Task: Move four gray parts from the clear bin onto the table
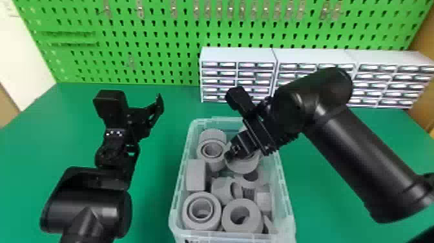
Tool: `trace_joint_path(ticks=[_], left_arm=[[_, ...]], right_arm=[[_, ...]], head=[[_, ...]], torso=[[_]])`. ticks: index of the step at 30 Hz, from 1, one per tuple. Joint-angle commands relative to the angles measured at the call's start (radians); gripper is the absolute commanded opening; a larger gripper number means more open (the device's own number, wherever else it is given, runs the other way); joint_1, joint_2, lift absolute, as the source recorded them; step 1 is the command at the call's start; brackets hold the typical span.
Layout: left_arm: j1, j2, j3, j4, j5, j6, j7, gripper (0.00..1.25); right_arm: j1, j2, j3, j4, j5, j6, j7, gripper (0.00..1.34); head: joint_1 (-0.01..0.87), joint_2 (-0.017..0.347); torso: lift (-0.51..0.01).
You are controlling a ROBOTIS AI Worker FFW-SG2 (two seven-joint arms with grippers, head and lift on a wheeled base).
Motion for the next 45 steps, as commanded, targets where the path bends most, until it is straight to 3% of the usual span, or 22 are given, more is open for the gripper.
trace_joint_path(ticks=[1, 29, 45], left_arm=[[0.002, 0.002, 0.000, 0.000, 0.001, 0.000, 0.000, 0.96], [0.005, 0.006, -0.002, 0.000, 0.000, 0.000, 0.002, 0.96], [0.006, 0.008, -0.005, 0.000, -0.005, 0.000, 0.003, 0.96]], right_arm=[[0.001, -0.001, -0.017, -0.042, 0.002, 0.017, 0.000, 0.29], [-0.002, -0.005, -0.097, -0.170, -0.011, 0.051, 0.000, 0.29], [0.018, -0.014, -0.269, -0.223, 0.154, 0.132, -0.001, 0.29]], head=[[0.693, 0.072], [0.693, 0.072], [0.693, 0.072]], torso=[[-0.052], [-0.052], [-0.052]])
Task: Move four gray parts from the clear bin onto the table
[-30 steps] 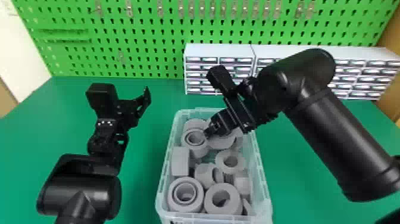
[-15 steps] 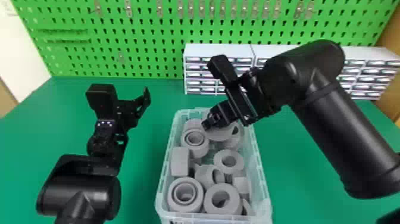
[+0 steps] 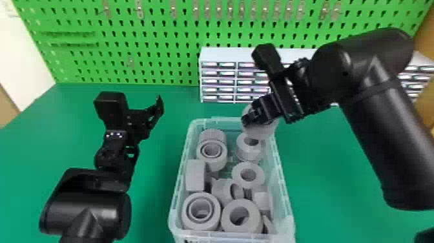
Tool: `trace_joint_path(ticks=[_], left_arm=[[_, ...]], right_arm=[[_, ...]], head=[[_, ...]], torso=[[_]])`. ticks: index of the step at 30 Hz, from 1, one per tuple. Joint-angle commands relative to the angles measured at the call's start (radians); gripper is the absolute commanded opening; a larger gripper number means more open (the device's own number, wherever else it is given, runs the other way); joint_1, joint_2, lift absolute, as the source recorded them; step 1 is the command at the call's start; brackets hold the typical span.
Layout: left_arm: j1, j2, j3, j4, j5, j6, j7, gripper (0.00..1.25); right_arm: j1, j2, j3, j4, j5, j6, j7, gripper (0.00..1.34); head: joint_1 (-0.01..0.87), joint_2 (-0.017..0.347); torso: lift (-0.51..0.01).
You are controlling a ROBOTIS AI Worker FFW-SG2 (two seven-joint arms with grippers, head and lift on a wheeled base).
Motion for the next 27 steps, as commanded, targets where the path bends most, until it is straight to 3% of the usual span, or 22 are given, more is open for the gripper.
trace_joint_path(ticks=[1, 15, 27], left_arm=[[0.000, 0.000, -0.002, 0.000, -0.001, 0.000, 0.001, 0.96], [-0.005, 0.000, -0.025, 0.012, 0.004, 0.005, 0.013, 0.96], [-0.011, -0.001, -0.034, 0.018, 0.010, 0.005, 0.016, 0.96]], right_arm=[[0.010, -0.002, -0.055, -0.009, 0.054, 0.011, 0.001, 0.29], [0.068, -0.014, -0.234, 0.010, 0.194, 0.011, 0.001, 0.29], [0.105, -0.027, -0.317, 0.086, 0.266, 0.011, 0.001, 0.28]], head=[[0.693, 0.072], [0.693, 0.072], [0.693, 0.072]], torso=[[-0.052], [-0.052], [-0.052]])
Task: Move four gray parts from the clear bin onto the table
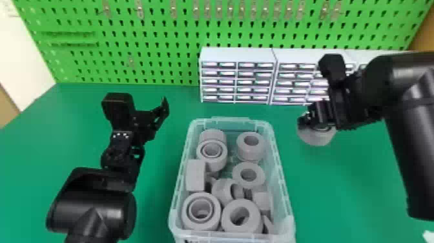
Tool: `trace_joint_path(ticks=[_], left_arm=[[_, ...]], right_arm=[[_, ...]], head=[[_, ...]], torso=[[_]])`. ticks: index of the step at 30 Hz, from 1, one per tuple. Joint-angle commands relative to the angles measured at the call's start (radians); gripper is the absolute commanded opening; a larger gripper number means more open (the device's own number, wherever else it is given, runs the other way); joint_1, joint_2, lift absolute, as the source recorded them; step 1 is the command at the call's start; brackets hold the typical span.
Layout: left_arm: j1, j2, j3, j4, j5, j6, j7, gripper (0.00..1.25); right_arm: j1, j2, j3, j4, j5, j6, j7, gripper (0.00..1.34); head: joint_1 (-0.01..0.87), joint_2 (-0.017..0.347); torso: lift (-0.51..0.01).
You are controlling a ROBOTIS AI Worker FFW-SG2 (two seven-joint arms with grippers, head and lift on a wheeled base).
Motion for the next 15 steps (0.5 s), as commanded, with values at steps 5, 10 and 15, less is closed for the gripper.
trace_joint_path(ticks=[5, 10, 15], left_arm=[[-0.003, -0.001, -0.006, 0.001, 0.003, 0.000, 0.004, 0.96], [-0.004, -0.001, -0.004, 0.001, 0.006, -0.001, 0.005, 0.96], [-0.007, -0.001, -0.003, 0.003, 0.008, -0.001, 0.007, 0.96]], right_arm=[[0.029, -0.008, -0.042, 0.062, 0.051, 0.003, 0.000, 0.28], [0.044, -0.012, -0.062, 0.105, 0.060, 0.003, 0.000, 0.28], [0.059, -0.016, -0.076, 0.141, 0.063, 0.003, 0.001, 0.29]], head=[[0.693, 0.072], [0.693, 0.072], [0.693, 0.072]], torso=[[-0.052], [-0.052], [-0.052]])
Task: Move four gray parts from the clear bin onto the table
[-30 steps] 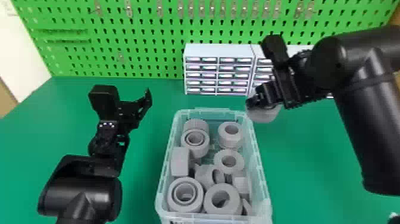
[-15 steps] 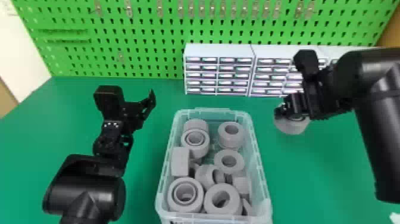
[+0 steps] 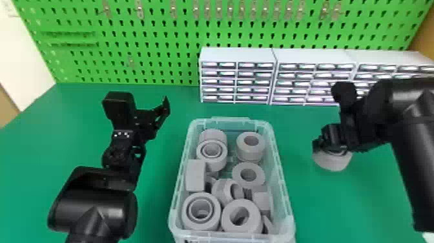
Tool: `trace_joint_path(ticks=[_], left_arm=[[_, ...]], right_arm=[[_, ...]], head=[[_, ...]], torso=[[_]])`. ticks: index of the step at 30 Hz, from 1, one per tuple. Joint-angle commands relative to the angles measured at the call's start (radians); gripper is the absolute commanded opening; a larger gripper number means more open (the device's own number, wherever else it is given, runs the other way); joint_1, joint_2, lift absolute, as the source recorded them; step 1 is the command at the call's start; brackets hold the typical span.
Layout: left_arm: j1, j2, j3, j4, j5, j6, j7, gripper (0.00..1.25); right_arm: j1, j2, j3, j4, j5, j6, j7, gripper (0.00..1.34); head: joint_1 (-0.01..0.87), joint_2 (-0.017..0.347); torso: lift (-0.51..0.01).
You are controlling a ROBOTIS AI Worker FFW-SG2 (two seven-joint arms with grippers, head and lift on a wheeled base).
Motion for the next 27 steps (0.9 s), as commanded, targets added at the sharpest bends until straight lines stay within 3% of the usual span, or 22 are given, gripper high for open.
trace_joint_path(ticks=[1, 18, 27], left_arm=[[-0.002, 0.000, 0.002, -0.001, 0.002, 0.000, 0.000, 0.96], [-0.007, 0.000, 0.000, -0.001, 0.007, 0.000, 0.002, 0.96], [-0.007, 0.000, 0.000, 0.001, 0.007, 0.000, 0.003, 0.96]], right_arm=[[0.018, -0.004, -0.015, 0.033, 0.000, 0.003, 0.001, 0.28], [0.050, -0.013, -0.022, 0.127, -0.035, -0.092, 0.001, 0.29], [0.076, -0.008, -0.025, 0.133, -0.058, -0.167, 0.001, 0.29]], head=[[0.693, 0.072], [0.693, 0.072], [0.693, 0.072]], torso=[[-0.052], [-0.052], [-0.052]])
